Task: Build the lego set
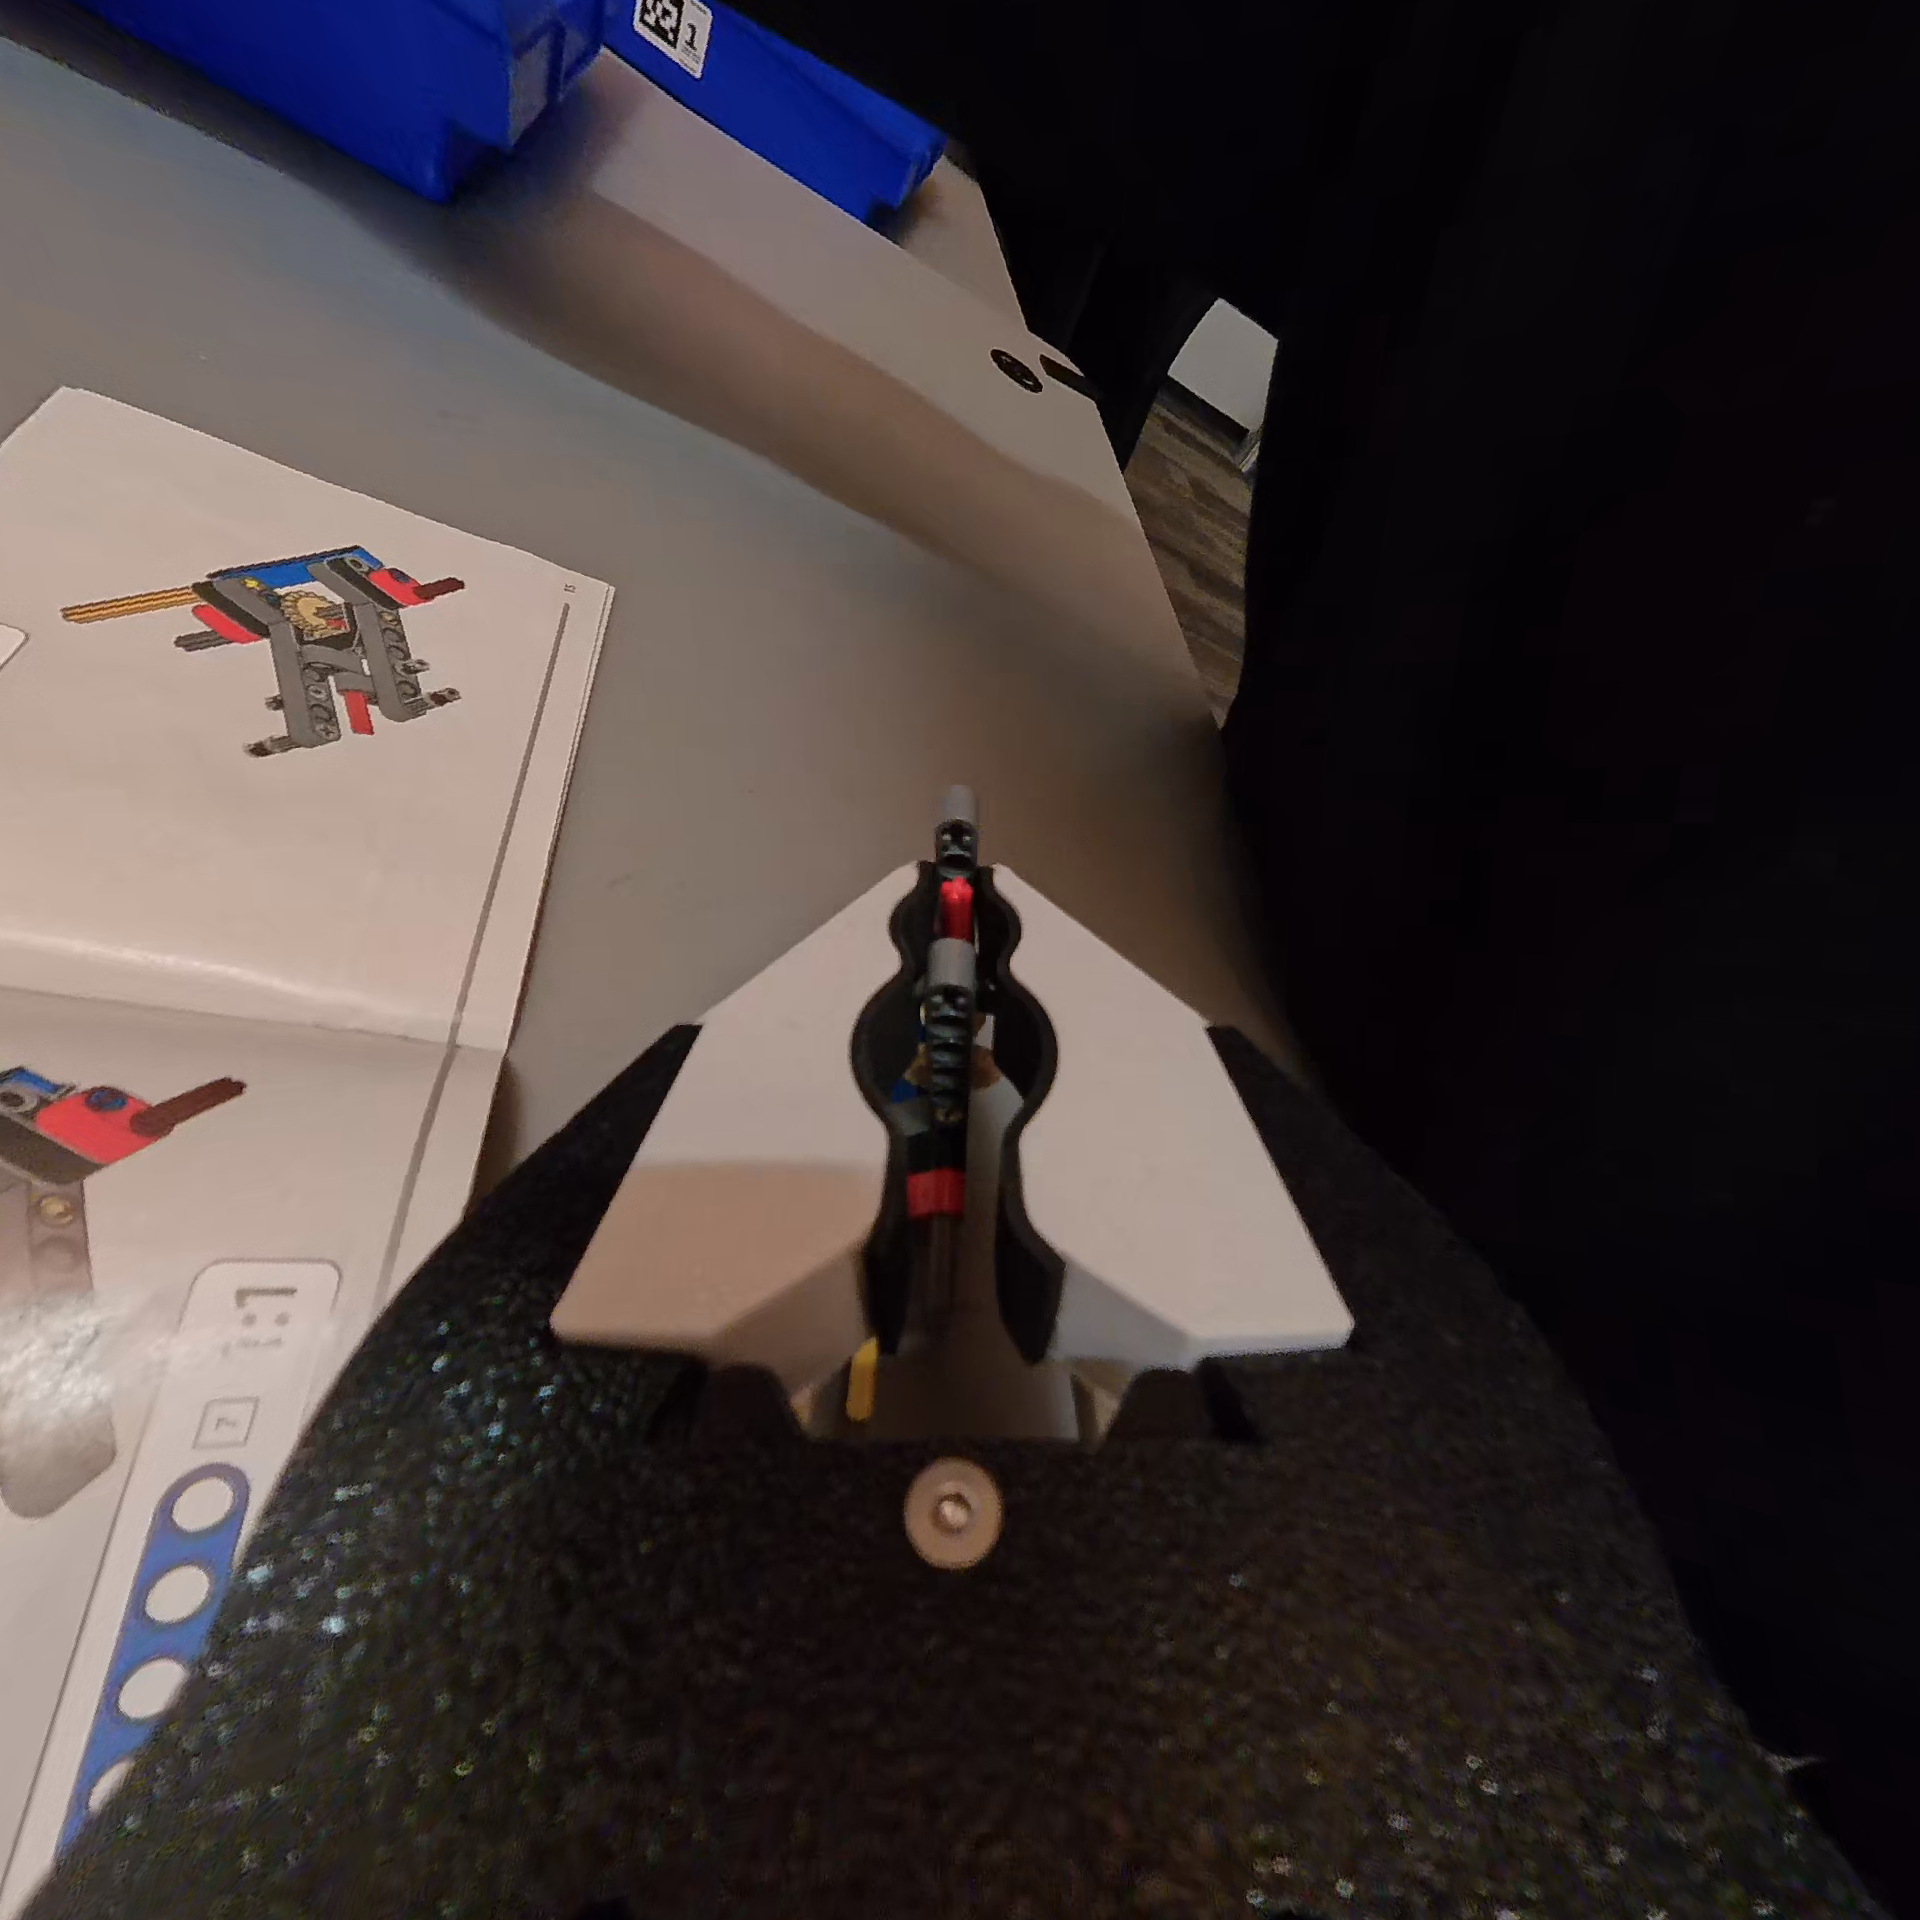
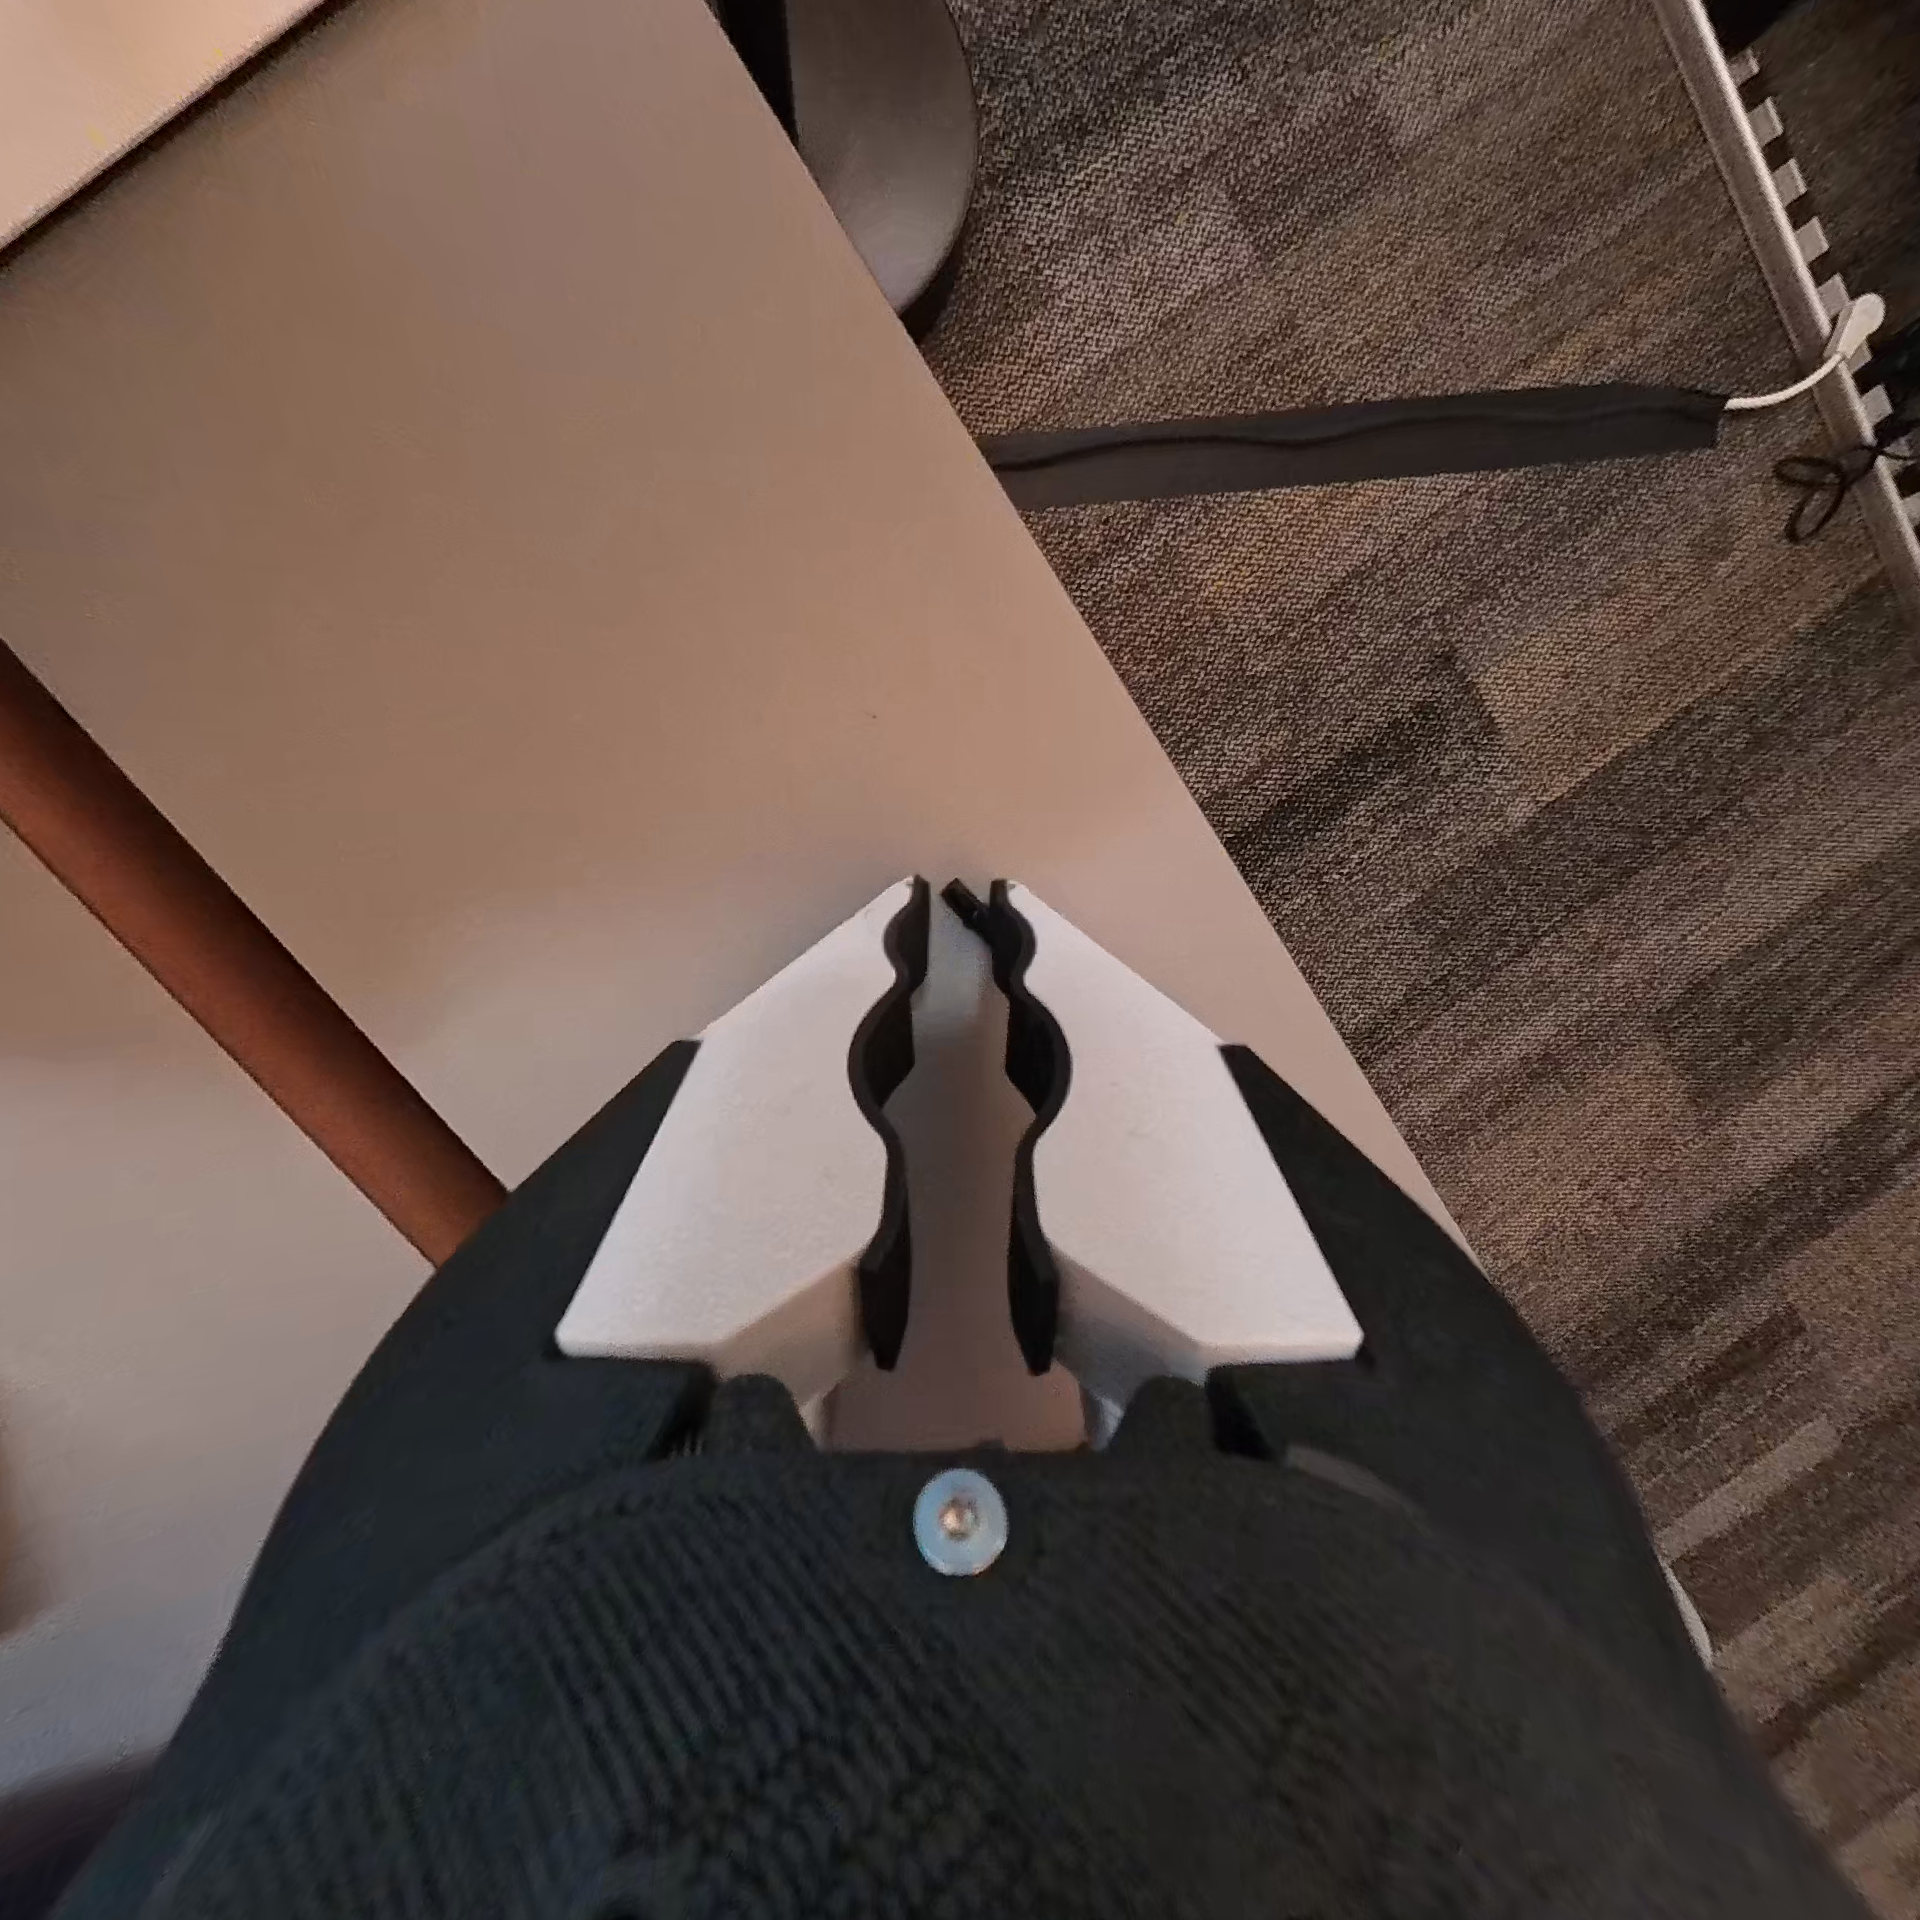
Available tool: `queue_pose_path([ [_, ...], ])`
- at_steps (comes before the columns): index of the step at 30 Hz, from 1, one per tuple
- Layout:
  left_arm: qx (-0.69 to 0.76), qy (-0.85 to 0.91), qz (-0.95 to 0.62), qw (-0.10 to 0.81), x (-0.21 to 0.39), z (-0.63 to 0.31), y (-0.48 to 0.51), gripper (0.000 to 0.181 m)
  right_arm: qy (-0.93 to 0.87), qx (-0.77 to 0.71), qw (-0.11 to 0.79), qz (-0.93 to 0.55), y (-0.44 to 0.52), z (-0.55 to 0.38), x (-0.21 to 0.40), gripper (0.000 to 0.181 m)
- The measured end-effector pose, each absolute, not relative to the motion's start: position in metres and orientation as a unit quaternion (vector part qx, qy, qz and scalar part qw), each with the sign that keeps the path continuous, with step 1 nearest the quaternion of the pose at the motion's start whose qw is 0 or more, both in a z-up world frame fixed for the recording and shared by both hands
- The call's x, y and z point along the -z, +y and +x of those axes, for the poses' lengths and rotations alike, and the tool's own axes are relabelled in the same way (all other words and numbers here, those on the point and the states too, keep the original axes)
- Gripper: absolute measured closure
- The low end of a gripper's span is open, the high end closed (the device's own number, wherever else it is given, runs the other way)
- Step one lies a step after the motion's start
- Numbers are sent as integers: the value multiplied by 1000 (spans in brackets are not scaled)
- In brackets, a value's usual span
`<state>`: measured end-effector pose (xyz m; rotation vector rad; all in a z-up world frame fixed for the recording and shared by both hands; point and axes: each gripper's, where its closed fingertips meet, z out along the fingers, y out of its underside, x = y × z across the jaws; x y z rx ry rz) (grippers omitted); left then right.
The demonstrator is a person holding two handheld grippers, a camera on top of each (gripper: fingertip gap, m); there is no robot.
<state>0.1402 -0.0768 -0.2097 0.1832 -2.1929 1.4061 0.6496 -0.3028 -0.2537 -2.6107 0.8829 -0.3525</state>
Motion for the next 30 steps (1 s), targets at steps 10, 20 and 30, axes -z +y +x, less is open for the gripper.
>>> queue_pose_path([
  [10, -519, -811, 60, 262, 210, 138, -77, 177, 274, 149, 164, -936, -307, 650, 258, 162],
  [20, -517, -812, 55, 265, 210, 136, -76, 176, 285, 138, 171, -933, -307, 647, 260, 181],
  [30, -517, -812, 55, 267, 210, 135, -76, 176, 285, 137, 183, -931, -304, 646, 251, 181],
])
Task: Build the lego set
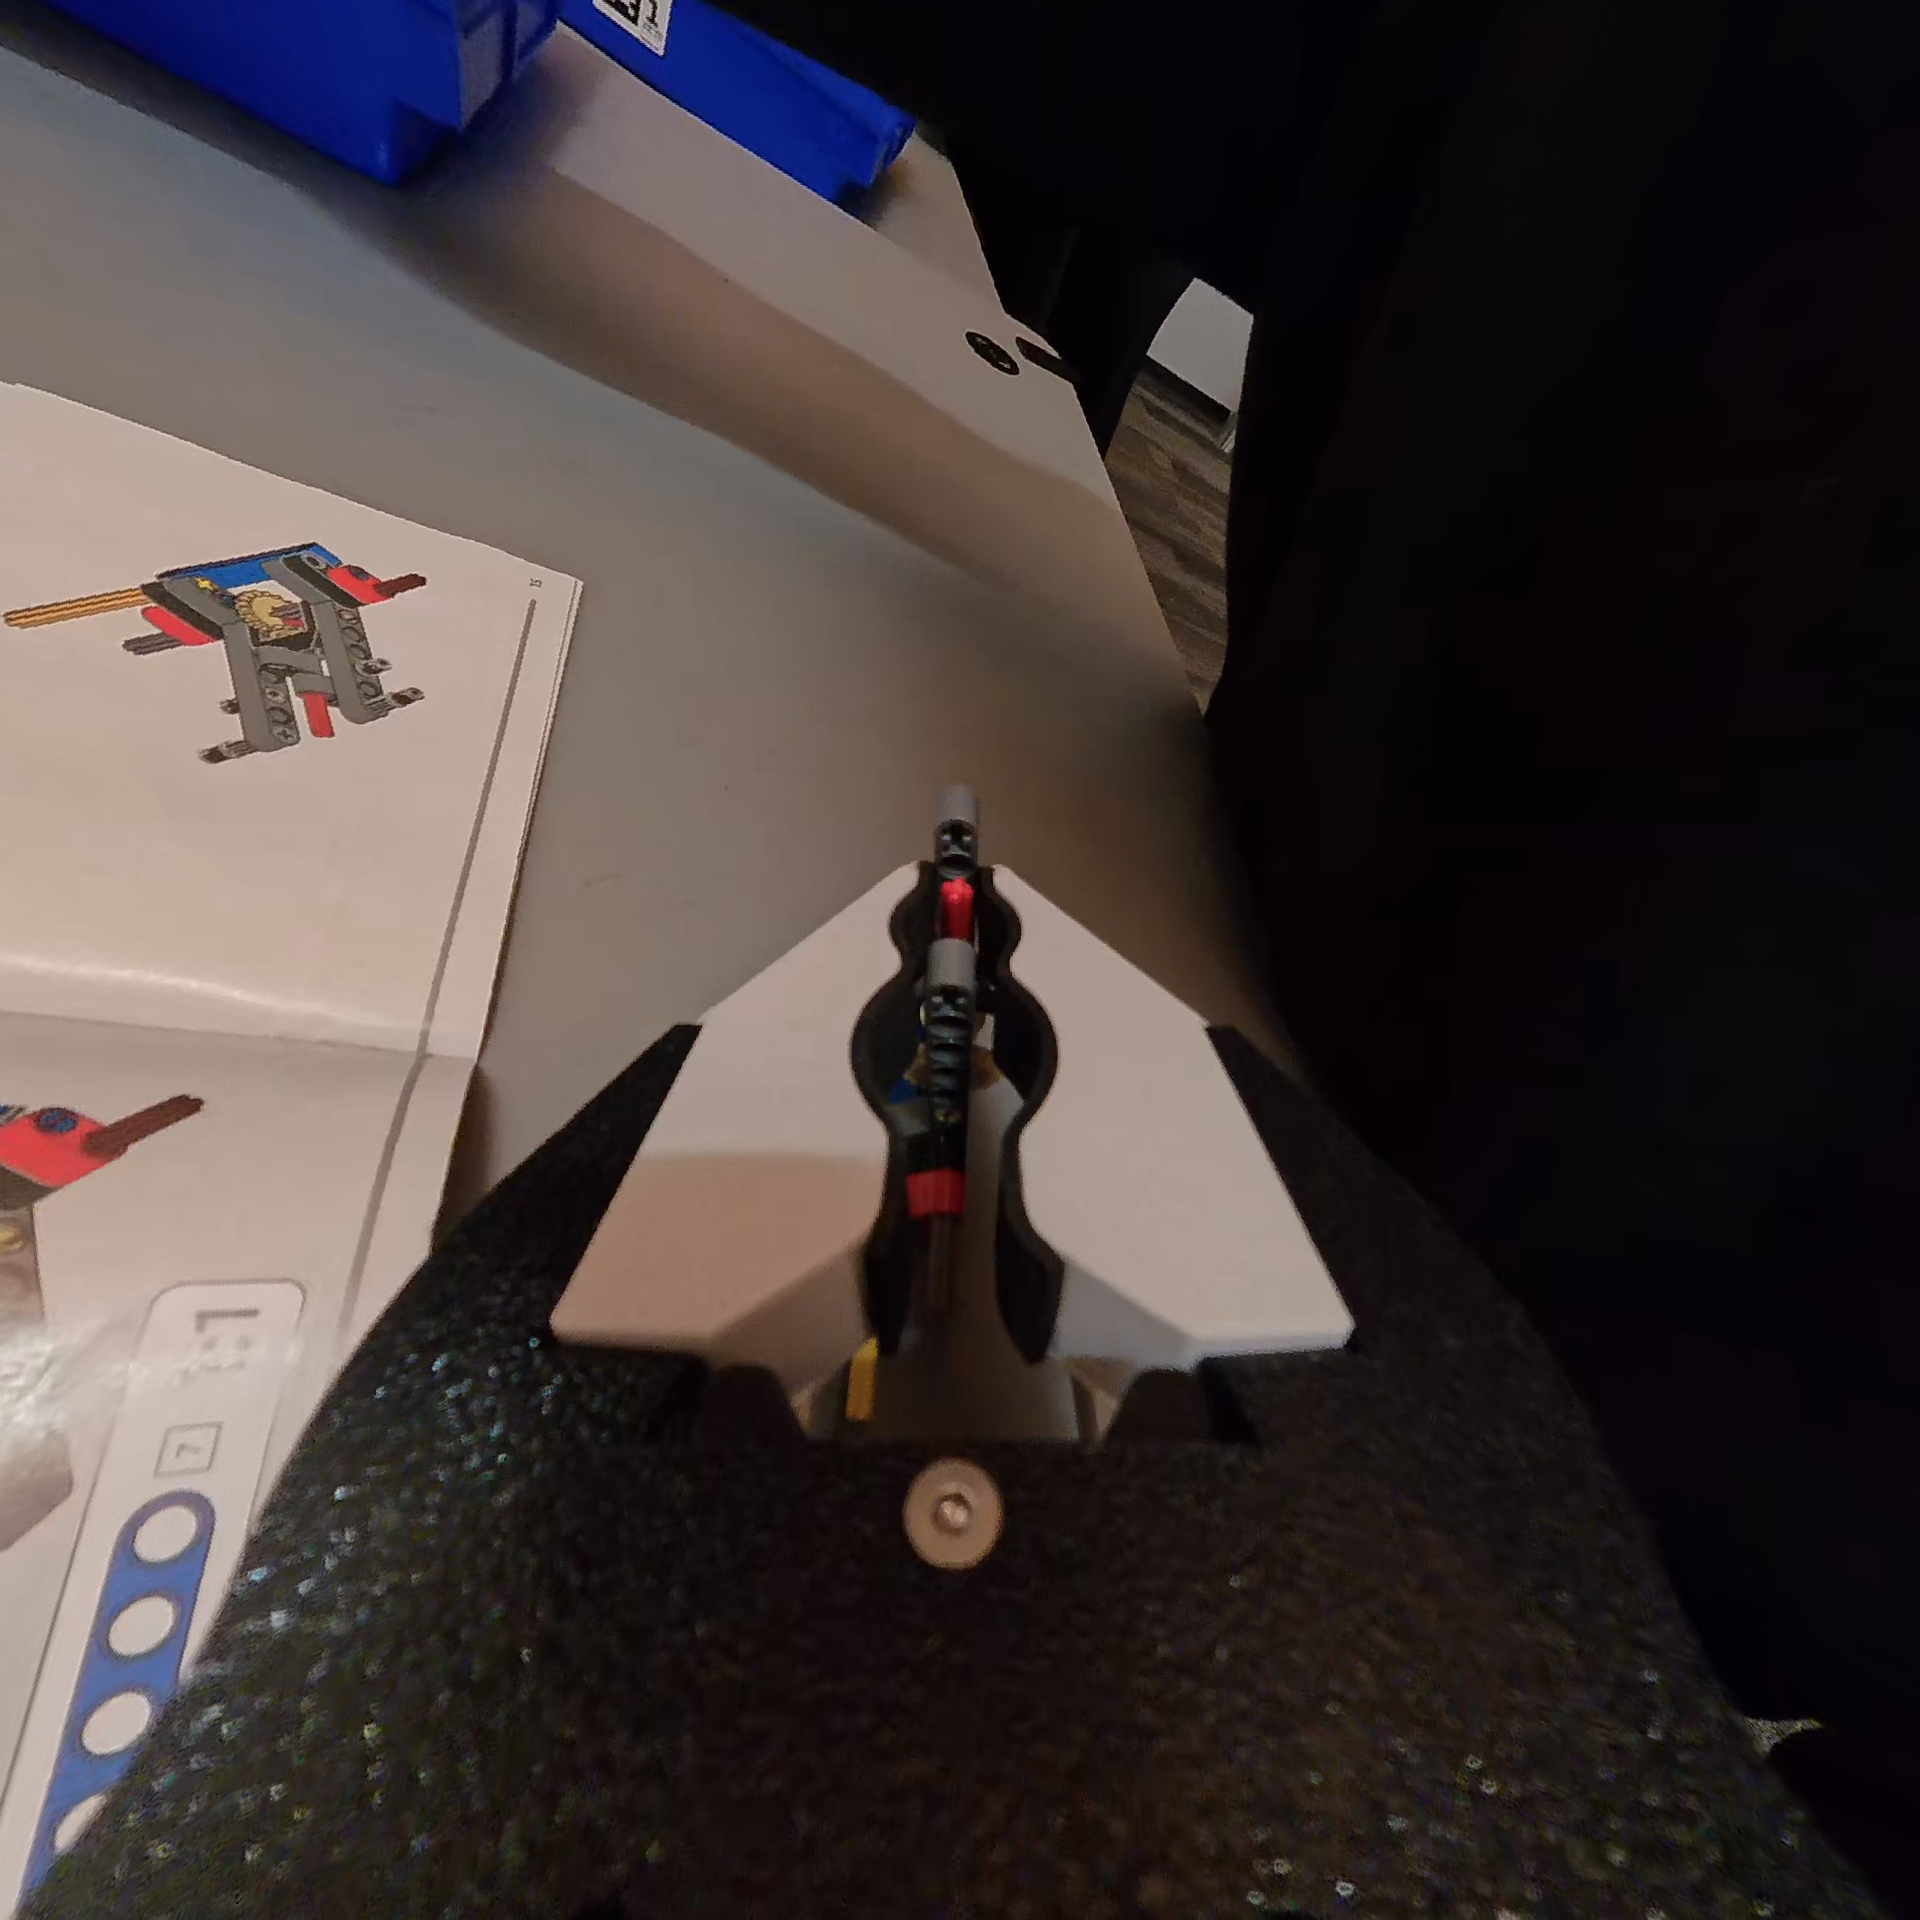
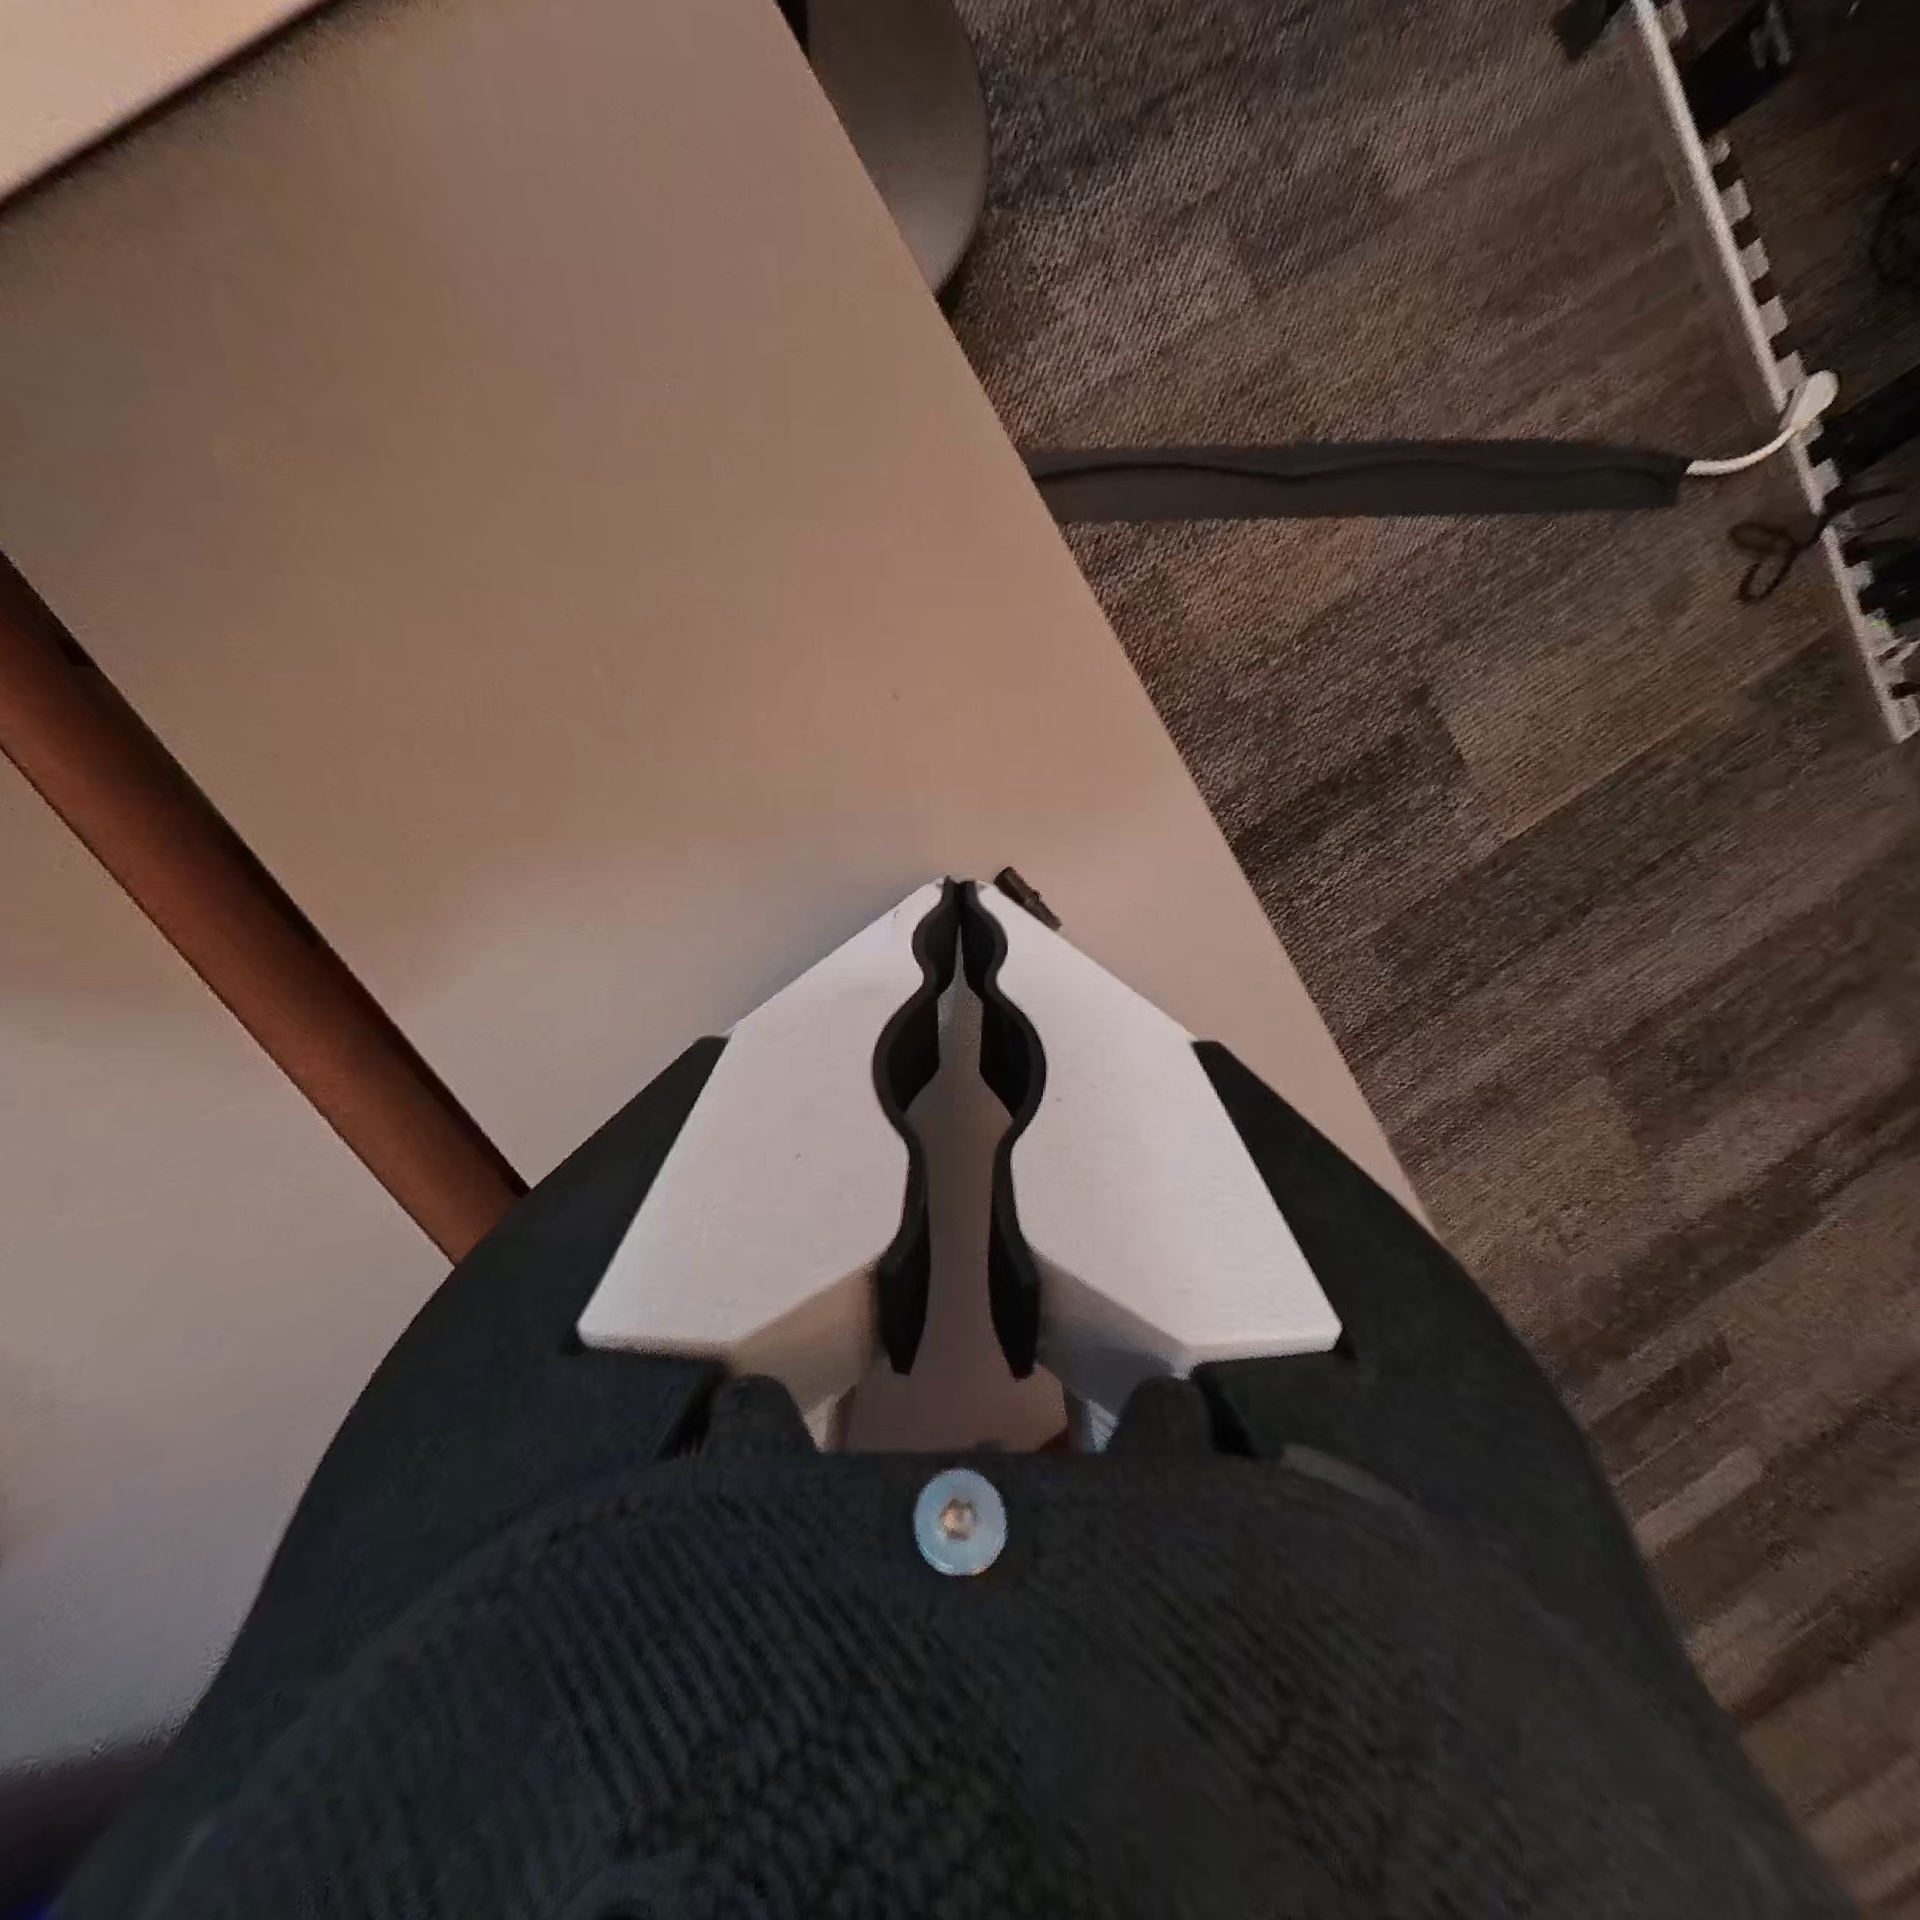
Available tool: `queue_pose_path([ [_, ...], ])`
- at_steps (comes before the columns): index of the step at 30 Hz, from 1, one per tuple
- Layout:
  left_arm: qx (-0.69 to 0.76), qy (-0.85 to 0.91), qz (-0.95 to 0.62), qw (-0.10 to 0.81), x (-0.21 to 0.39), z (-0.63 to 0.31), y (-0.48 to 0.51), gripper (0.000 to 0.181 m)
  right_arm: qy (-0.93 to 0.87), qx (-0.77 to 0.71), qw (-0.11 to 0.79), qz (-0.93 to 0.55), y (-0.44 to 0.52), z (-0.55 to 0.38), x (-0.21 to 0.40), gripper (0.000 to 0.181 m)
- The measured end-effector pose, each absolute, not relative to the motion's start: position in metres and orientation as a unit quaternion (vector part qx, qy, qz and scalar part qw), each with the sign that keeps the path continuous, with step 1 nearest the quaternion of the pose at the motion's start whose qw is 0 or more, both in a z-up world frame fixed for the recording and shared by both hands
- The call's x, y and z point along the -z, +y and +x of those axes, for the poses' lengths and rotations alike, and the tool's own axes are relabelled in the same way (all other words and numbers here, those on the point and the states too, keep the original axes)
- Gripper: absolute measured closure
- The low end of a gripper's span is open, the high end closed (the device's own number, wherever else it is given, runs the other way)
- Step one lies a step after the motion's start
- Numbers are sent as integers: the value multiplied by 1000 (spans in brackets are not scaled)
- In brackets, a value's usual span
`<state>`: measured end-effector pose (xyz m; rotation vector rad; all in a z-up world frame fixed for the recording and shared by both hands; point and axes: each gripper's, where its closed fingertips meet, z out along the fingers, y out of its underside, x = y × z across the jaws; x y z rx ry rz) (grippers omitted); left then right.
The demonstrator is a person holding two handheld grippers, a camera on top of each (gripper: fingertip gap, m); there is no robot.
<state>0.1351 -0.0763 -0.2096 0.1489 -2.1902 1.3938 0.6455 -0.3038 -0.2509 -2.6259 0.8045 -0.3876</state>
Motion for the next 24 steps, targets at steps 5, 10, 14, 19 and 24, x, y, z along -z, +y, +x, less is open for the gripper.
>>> queue_pose_path([
  [5, -516, -812, 52, 268, 210, 134, -76, 176, 269, 166, 157, -936, -309, 657, 253, 168],
  [10, -515, -811, 52, 272, 209, 134, -76, 176, 231, 141, 127, -954, -309, 653, 257, 153],
  [14, -515, -811, 52, 273, 209, 133, -76, 176, 225, 136, 133, -956, -305, 656, 250, 161],
  [19, -515, -810, 50, 274, 209, 133, -76, 176, 259, 124, 86, -954, -319, 656, 252, 166],
  [24, -515, -810, 48, 274, 209, 132, -76, 176, 219, 116, 87, -965, -312, 655, 248, 168],
])
